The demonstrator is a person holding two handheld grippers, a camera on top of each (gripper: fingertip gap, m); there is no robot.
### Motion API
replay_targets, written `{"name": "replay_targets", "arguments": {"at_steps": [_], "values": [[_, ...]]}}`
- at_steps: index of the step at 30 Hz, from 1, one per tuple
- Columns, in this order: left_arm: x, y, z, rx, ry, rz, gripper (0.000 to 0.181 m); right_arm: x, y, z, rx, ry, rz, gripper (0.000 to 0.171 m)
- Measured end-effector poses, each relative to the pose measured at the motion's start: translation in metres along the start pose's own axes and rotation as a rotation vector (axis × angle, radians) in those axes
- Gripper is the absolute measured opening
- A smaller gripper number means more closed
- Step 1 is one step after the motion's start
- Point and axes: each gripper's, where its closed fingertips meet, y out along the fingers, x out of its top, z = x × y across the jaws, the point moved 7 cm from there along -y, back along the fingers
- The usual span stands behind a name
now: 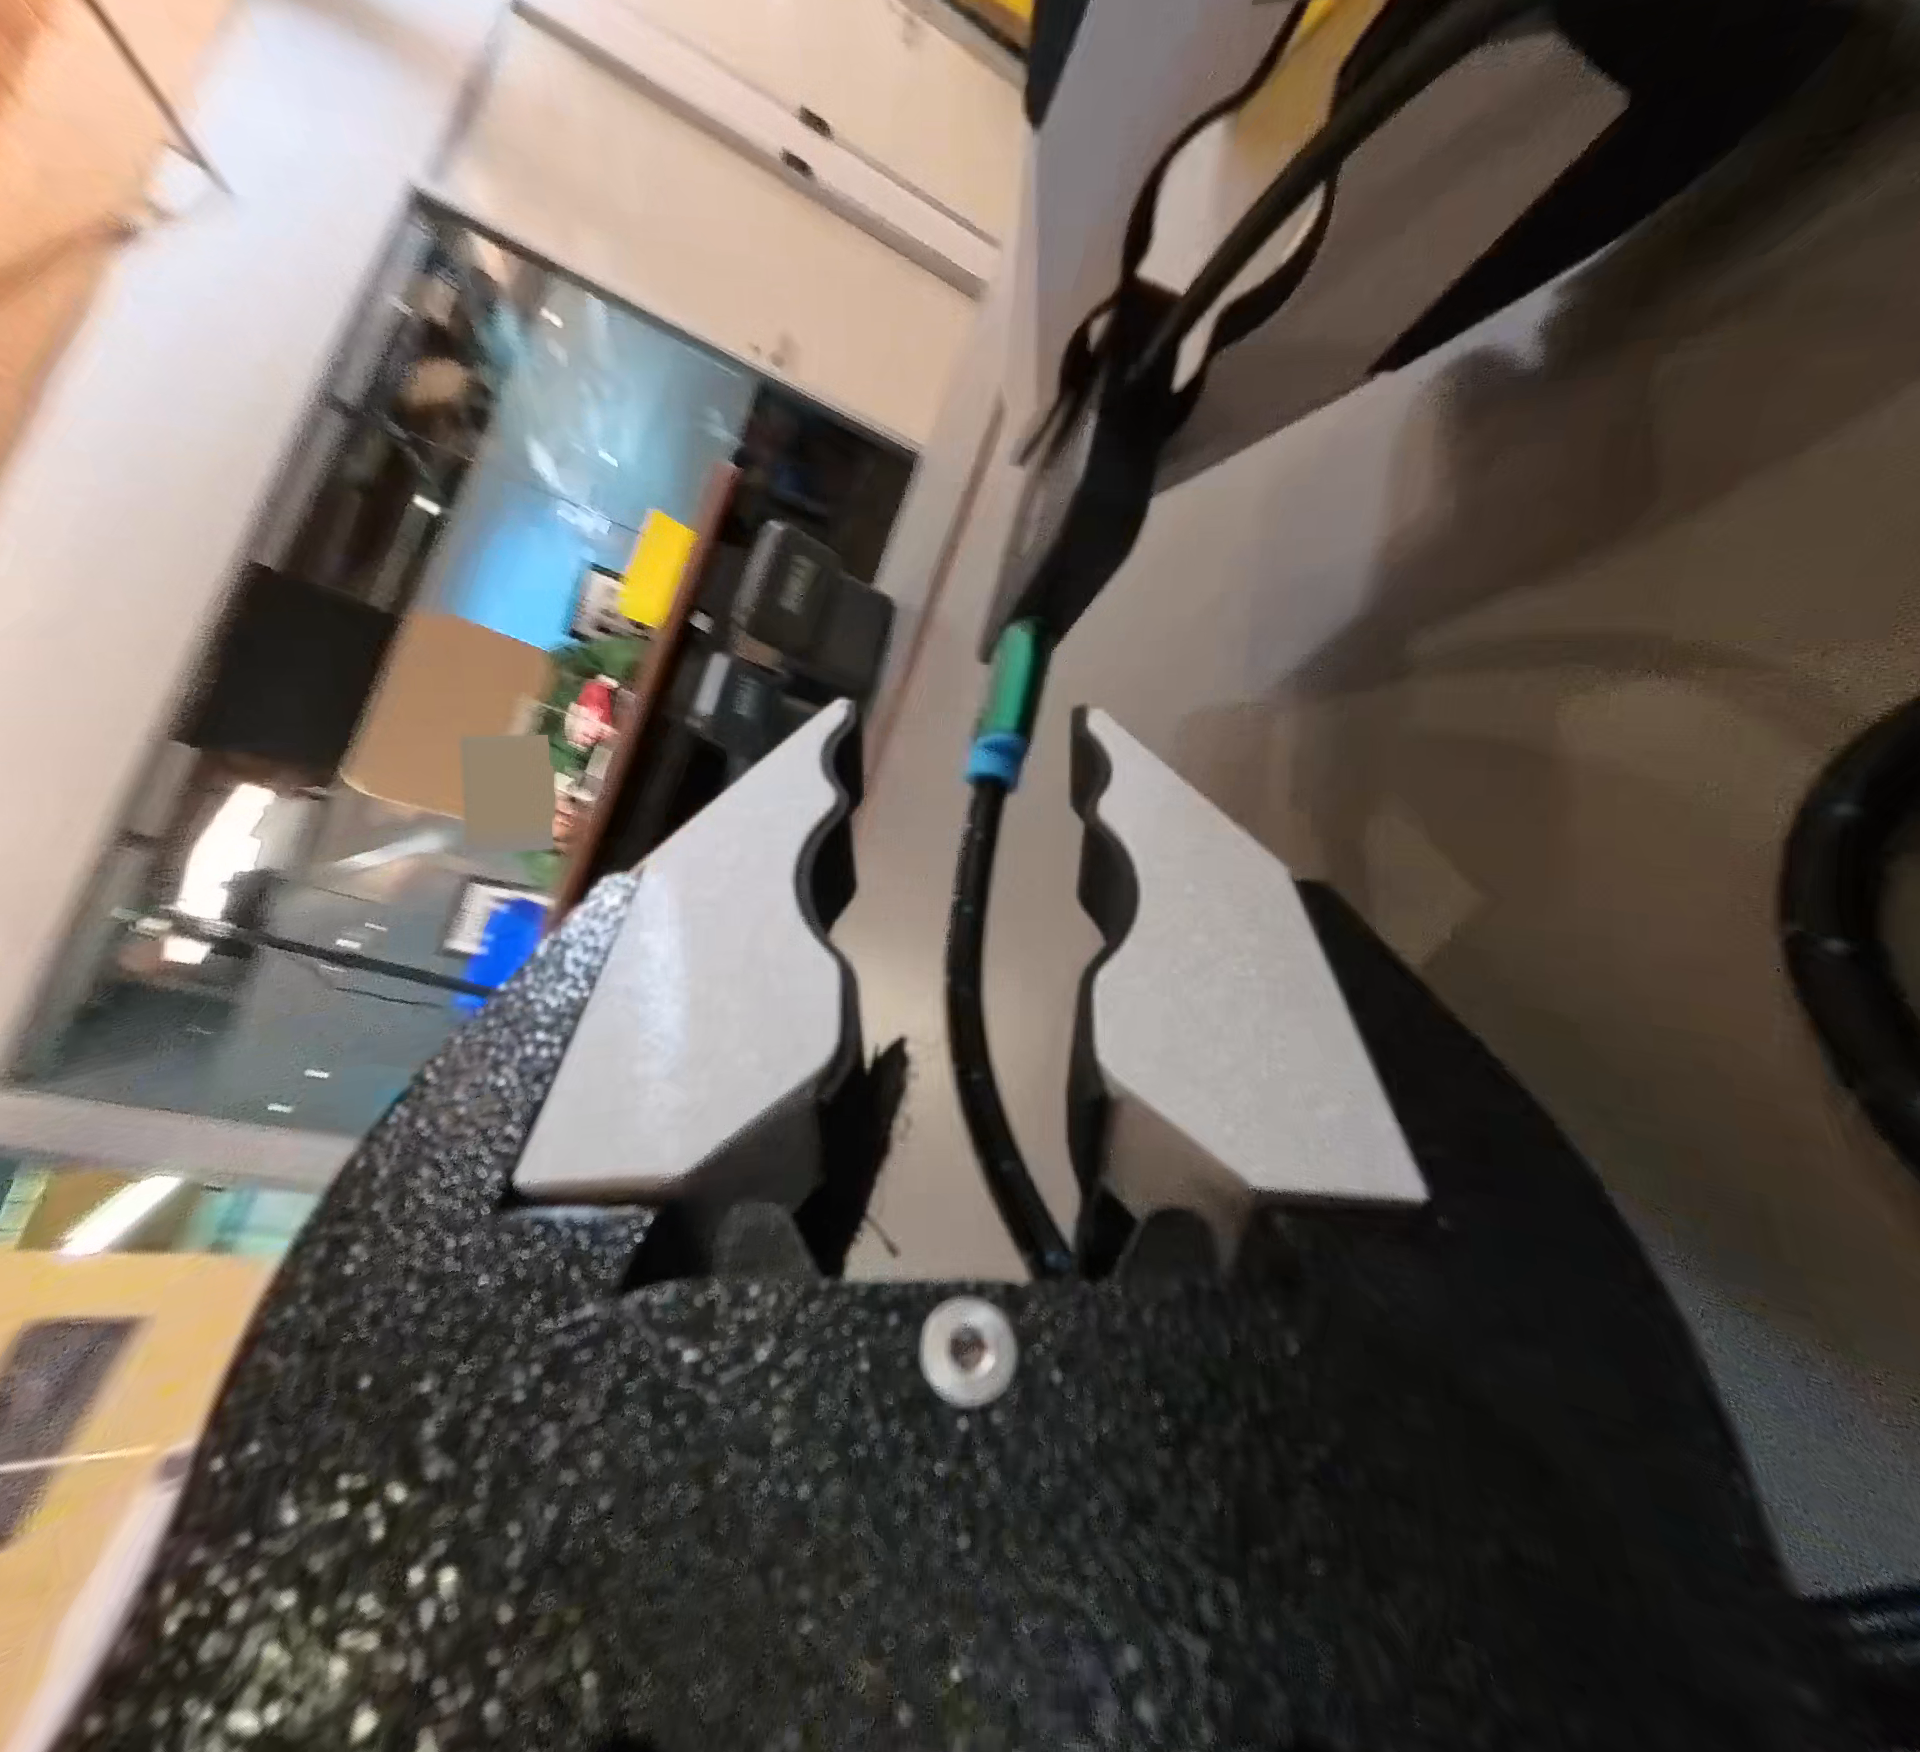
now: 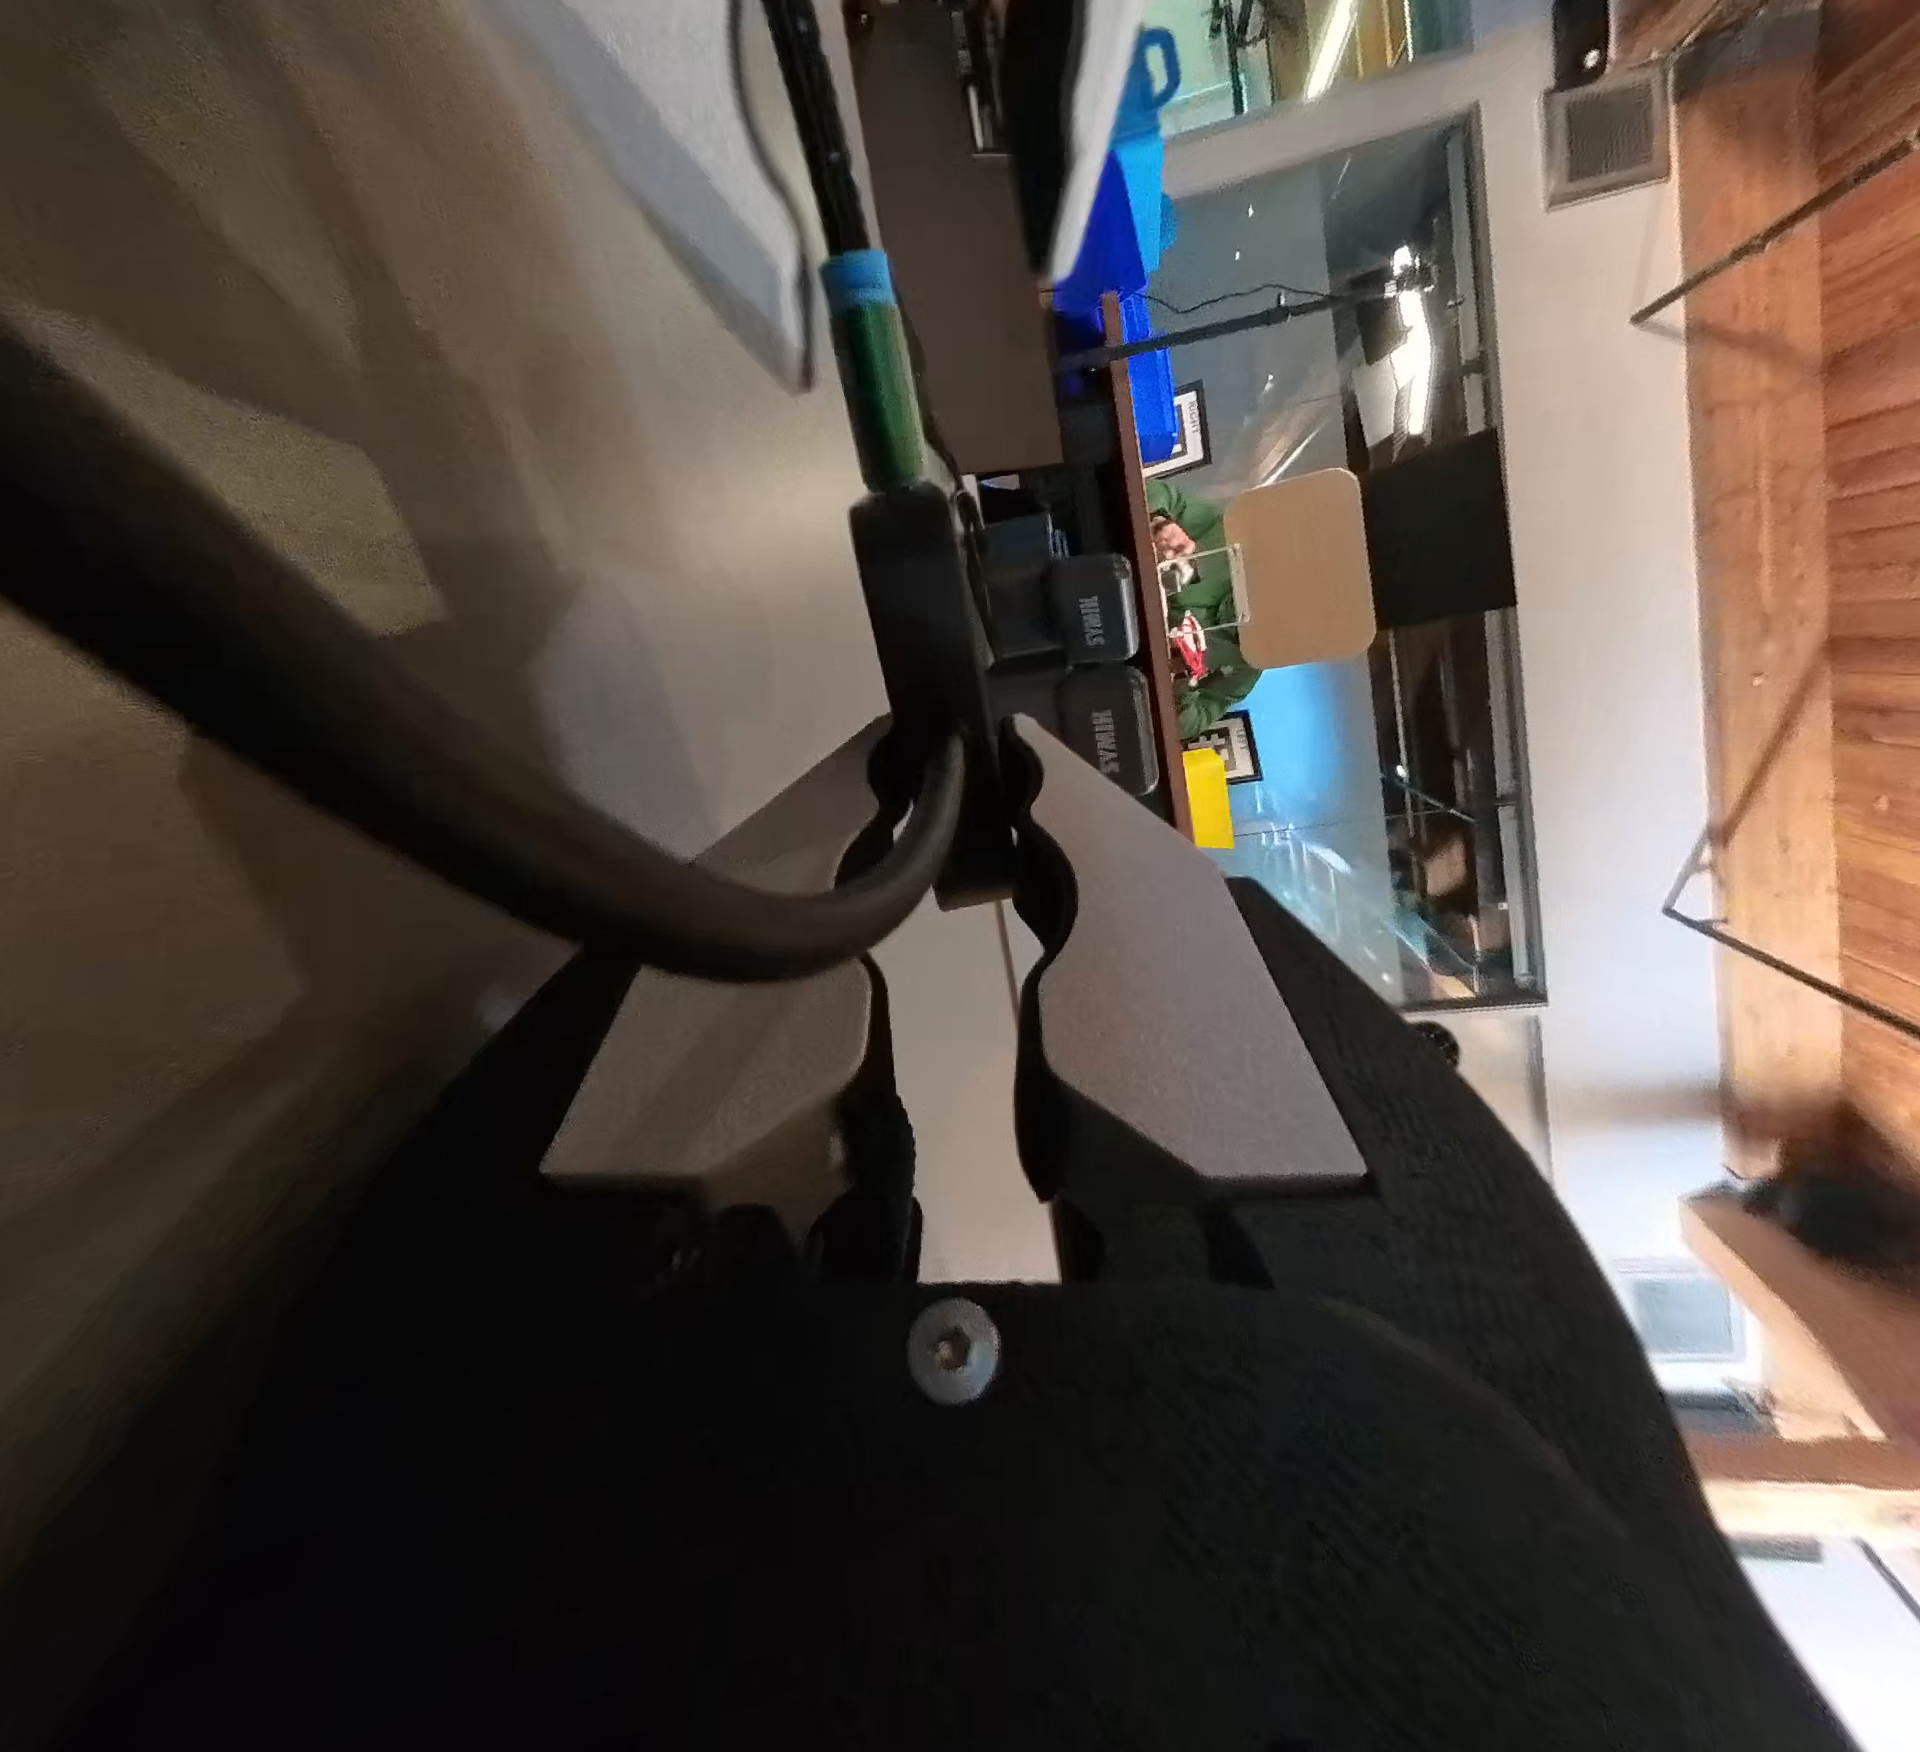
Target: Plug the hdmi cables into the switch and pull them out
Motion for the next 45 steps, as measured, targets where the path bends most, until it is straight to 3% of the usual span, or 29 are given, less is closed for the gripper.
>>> {"name": "replay_targets", "arguments": {"at_steps": [3,5,8,14,18,21,26,29,42,44,45], "values": [[-0.009,0.008,-0.008,-0.043,0.058,0.125,0.035,0.003,0.001,0.002,0.008,-0.004,0.007,0.014],[-0.014,0.012,-0.01,0.026,0.23,0.211,0.008,0.005,0.001,0.003,0.02,-0.009,0.006,0.015],[-0.01,0.013,-0.013,0.063,0.365,0.225,0.009,0.006,0.001,0.004,0.027,-0.01,0.009,0.014],[-0.008,0.013,-0.014,0.045,0.39,0.217,0.009,0.009,-0.001,0.006,0.033,-0.025,-0.012,0.015],[0.007,0.011,-0.02,-0.018,0.326,0.131,0.009,0.026,-0.005,0.007,0.061,0.018,-0.142,0.027],[0.008,0.011,-0.021,-0.018,0.347,0.132,0.009,0.026,-0.007,0.011,0.09,-0.013,-0.147,0.015],[0.007,0.009,-0.018,-0.013,0.319,0.15,0.009,0.02,-0.006,0.006,0.037,-0.057,-0.101,0.026],[0.005,0.009,-0.018,-0.023,0.314,0.148,0.008,0.013,-0.003,0.011,0.062,-0.101,-0.047,0.013],[-0.004,-0.011,-0.024,-0.038,0.318,0.137,0.009,0.022,-0.007,0.021,0.095,-0.095,-0.138,0.012],[-0.033,-0.021,-0.01,0.009,0.282,0.319,0.009,-0.011,0.0,0.013,0.044,-0.065,0.115,0.012],[-0.049,-0.032,-0.002,0.015,0.185,0.341,0.009,-0.034,0.0,0.005,0.045,0.051,0.192,0.012]]}}
